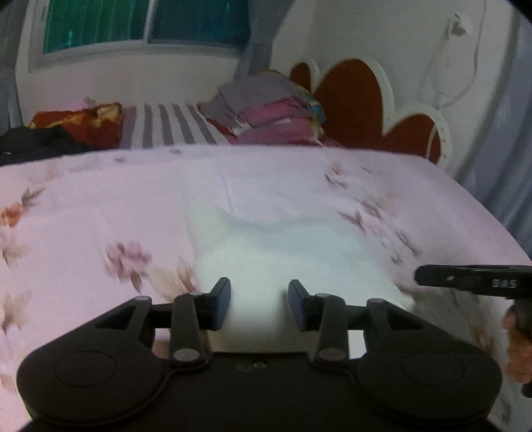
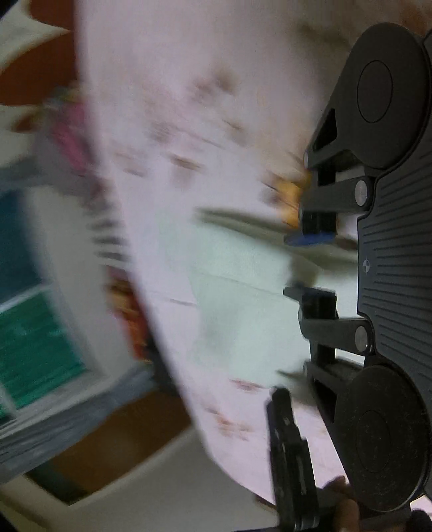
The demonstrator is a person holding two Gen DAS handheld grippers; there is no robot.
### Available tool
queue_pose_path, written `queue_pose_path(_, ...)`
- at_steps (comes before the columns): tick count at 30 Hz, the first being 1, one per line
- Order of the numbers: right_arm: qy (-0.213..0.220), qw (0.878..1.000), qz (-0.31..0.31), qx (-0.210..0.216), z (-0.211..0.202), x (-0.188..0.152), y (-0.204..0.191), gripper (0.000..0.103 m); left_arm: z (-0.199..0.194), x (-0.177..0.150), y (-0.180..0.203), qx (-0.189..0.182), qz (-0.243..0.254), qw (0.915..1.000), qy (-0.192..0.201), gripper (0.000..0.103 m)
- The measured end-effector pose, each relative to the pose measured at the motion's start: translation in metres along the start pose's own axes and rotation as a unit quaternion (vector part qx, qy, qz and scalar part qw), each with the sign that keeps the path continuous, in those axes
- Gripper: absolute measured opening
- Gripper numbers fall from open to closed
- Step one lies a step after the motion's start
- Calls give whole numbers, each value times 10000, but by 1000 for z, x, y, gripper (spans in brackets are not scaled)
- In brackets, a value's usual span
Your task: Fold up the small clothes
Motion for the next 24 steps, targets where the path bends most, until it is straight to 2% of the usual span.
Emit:
queue_pose_path(2, -13, 9999, -163, -40, 7, 16, -3, 28, 17, 12, 2, -123, -39, 9999, -37, 36)
queue_pose_path(4, -36, 9994, -350, -48, 33, 31, -5, 28, 36, 18, 9, -279, 44, 9996, -46, 36)
queue_pose_path(5, -94, 9990, -418, -83, 48, 34, -5, 27, 49, 16, 11, -307, 152, 9994, -80, 37)
queue_pose_path(6, -200, 9987, -445, -117, 63, 34, -2, 23, 62, 7, 12, -254, 250, 9990, -277, 38)
queue_pose_path(8, -860, 9950, -329, -394, 95, 12, 20, 20, 68, 0, 10, -384, 32, 9985, -392, 35)
queue_pose_path(9, -727, 9965, -229, -345, 93, 11, 24, 20, 64, 2, 9, -421, 43, 9982, -436, 35)
queue_pose_path(10, -768, 9963, -116, -368, 88, 12, 25, 20, 58, 5, 8, -471, 70, 9981, -403, 35)
queue_pose_path(11, -801, 9958, -169, -414, 84, 12, 23, 21, 54, 8, 8, -527, 44, 9983, -258, 35)
queue_pose_path(13, -778, 9945, -505, -477, 83, 15, 16, 21, 60, 13, 4, -392, 74, 9990, -188, 33)
queue_pose_path(16, -313, 9968, -562, -478, 89, 36, 9, 21, 79, 23, 6, -416, -12, 9989, -228, 33)
queue_pose_path(17, -170, 9969, -612, -461, 94, 44, 7, 21, 90, 23, 8, -388, 30, 9985, -389, 34)
queue_pose_path(18, -180, 9961, -680, -539, 103, 48, 9, 21, 100, 22, 11, -371, 76, 9976, -585, 35)
queue_pose_path(19, -577, 9926, -753, -758, 122, 44, 17, 21, 106, 22, 11, -376, 3, 9974, -618, 35)
queue_pose_path(20, -784, 9891, -823, -939, 133, 39, 26, 20, 109, 23, 9, -401, -146, 9967, -684, 35)
queue_pose_path(21, -684, 9904, -798, -899, 134, 41, 29, 21, 106, 24, 7, -425, -234, 9962, -730, 35)
queue_pose_path(22, -721, 9911, -694, -876, 133, 42, 31, 21, 98, 25, 6, -412, -222, 9965, -687, 33)
queue_pose_path(24, -749, 9912, -671, -861, 123, 45, 29, 21, 72, 23, 7, -480, -55, 9981, -371, 34)
Point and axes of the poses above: each gripper's, at about its wrist camera, not at the fingertips, and z roughly the way its jaws point, y to its right, x to its top, the point moved 8 cm from there along z, roughly the way its jaws point, and after that the axes turned 12 degrees about x, right-handed, at the moved point
